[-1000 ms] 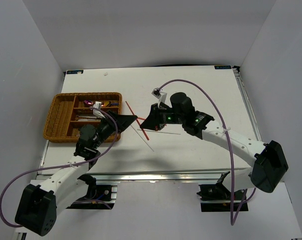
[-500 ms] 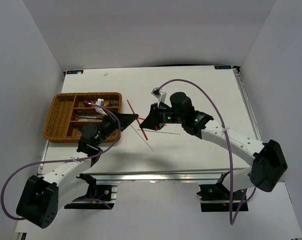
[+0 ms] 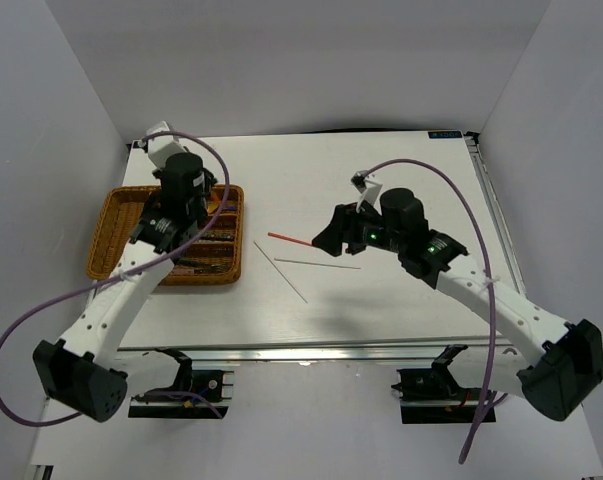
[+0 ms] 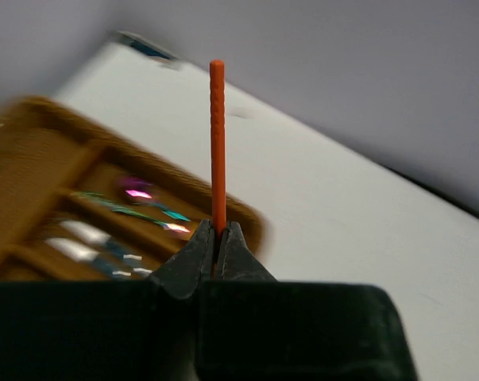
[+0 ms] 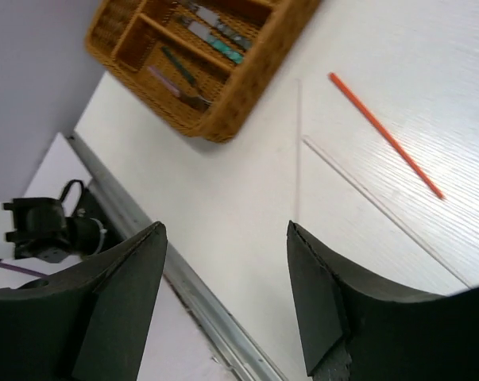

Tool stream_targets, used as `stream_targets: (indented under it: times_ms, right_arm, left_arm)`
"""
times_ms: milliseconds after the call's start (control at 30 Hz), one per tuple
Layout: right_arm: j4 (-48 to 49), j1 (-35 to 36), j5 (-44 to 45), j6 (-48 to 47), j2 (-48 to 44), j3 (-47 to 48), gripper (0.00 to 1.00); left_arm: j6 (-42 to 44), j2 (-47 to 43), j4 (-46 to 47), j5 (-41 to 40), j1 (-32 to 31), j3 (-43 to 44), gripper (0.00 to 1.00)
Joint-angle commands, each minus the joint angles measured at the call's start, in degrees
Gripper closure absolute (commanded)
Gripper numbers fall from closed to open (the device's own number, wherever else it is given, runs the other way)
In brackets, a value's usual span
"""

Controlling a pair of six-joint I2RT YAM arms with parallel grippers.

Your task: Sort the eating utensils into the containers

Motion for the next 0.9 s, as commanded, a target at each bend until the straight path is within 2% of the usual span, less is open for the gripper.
stream_targets:
  times_ms: [0,67,133,167,200,300,433,533,633,700,800,867]
  right_arm:
    - [-3.34,-1.18,2.42,-4.50,-4.29,-2.15,0.32]
    - [-4.22,-2.32,2.59,-5.65,-5.89,-3.64,0.32]
    - [-6.24,-3.38,2.85,-7.22,-7.99,-4.70,0.32]
    - [-7.03,-3.64,2.85,-7.67,-8.52,-5.14,0.32]
    - [-8.43,-4.08,2.94,-8.11,-9.92,-5.58,0.32]
    - [-10.89,-4.35,3.47,-8.99,-12.30,-6.64,0.32]
    - [-12.04,-4.35,2.76,-8.03,-14.15,-7.51,0.32]
    - [-11.87,-4.35,2.24,-6.53,-15.03,-8.48,0.32]
    - [-11.70,-4.35,2.06,-5.91,-15.56,-9.53,0.32]
    - [-11.78,-4.35,2.50,-5.74,-16.00,-10.24,0.32]
    - [-9.60,-4.43,3.03,-4.60,-17.58,-13.13,0.31]
    - [-7.75,-4.35,3.29,-3.72,-18.89,-16.03,0.31]
  left_arm:
    - [22.92,6.62,-11.45,-35.60,3.39,1.91,1.00]
    - [28.33,8.38,-5.19,-35.98,8.12,1.55,1.00]
    - [36.23,10.58,3.60,-29.86,12.87,0.68,1.00]
    - [39.66,11.19,10.86,-28.95,13.94,-0.20,1.00]
    - [46.39,12.68,14.32,-28.42,14.65,-2.03,0.99]
    - [57.05,16.97,21.81,-25.69,17.98,-2.58,0.98]
    - [61.05,24.53,23.05,-24.62,23.00,-1.70,1.00]
    - [63.77,31.64,27.35,-32.87,23.09,-1.87,1.00]
    - [67.55,35.62,37.71,-41.15,23.26,-4.23,0.98]
    - [67.12,37.21,41.60,-41.51,26.16,-5.03,0.97]
    - [63.79,37.57,39.34,-38.71,27.05,-4.78,0.96]
    - [62.46,37.65,38.62,-36.68,27.22,-5.21,0.92]
